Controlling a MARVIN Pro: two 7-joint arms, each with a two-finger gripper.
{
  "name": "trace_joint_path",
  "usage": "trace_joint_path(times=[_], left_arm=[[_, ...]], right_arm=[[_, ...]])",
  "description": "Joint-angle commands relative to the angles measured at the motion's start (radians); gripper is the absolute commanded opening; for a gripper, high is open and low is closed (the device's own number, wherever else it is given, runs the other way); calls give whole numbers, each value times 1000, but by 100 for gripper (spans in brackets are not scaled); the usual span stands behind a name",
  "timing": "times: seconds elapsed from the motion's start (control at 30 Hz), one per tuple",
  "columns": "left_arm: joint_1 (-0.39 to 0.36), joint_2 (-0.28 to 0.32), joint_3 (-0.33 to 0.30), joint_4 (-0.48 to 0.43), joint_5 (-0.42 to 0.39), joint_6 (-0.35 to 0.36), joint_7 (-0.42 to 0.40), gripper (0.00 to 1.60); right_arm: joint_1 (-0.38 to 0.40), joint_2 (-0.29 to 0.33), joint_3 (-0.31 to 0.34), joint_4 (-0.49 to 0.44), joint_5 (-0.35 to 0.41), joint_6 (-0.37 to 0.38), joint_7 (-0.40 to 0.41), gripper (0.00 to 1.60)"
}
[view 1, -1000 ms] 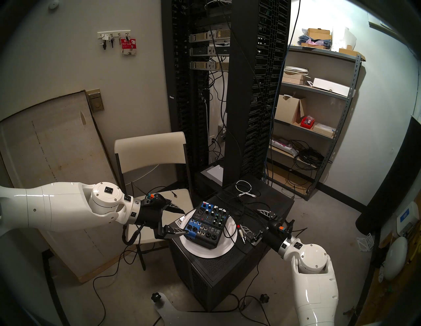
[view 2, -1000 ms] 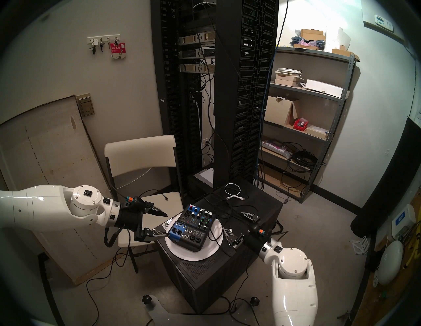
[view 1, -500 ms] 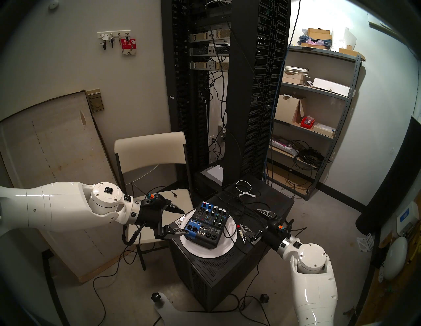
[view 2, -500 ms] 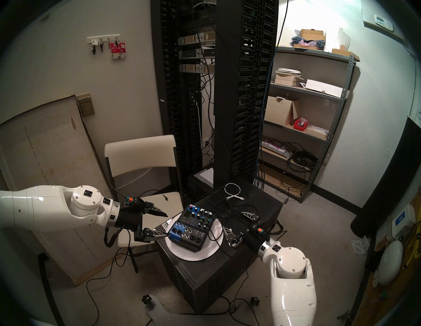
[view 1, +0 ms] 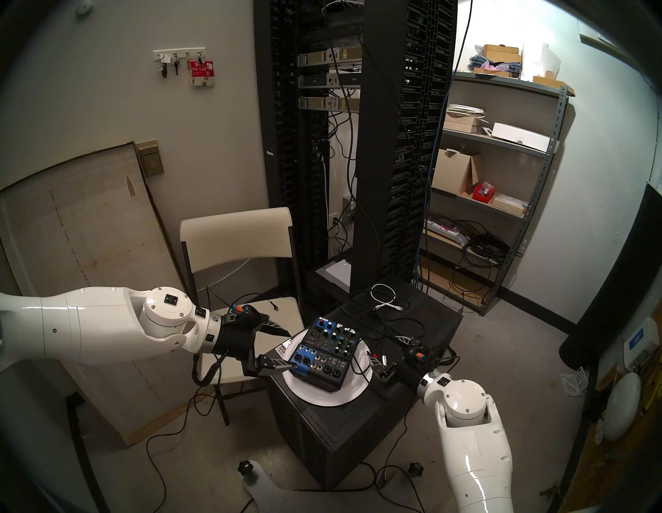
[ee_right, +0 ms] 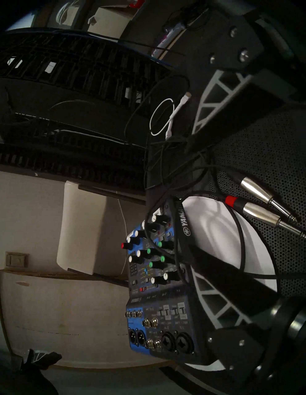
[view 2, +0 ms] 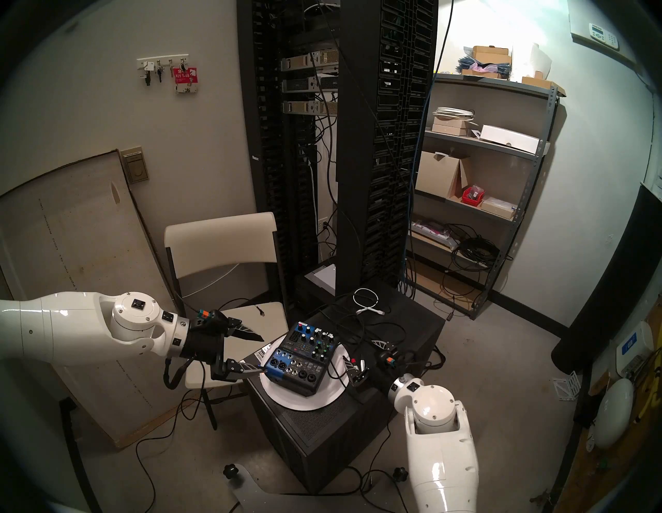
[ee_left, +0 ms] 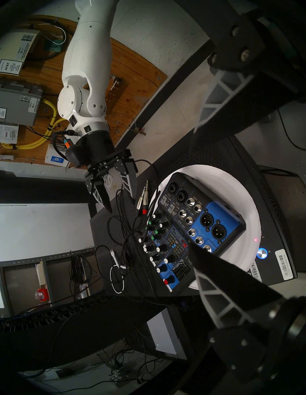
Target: Insert aux cable
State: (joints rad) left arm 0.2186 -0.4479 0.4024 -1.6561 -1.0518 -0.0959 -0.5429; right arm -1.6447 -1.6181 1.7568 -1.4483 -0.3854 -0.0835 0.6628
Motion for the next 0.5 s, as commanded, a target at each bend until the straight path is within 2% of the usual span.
trace_joint_path(times=[0.0, 0.3, 0.47], left_arm=[[-12, -1, -11, 0, 0, -3, 0, 160], [-12, -1, -11, 0, -1, -3, 0, 160], [-13, -1, -10, 0, -1, -3, 0, 160]], right_arm=[[59, 6, 6, -7, -29, 19, -41, 160], [51, 6, 18, -25, -54, 92, -34, 160], [53, 11, 30, -13, -59, 87, -36, 160]])
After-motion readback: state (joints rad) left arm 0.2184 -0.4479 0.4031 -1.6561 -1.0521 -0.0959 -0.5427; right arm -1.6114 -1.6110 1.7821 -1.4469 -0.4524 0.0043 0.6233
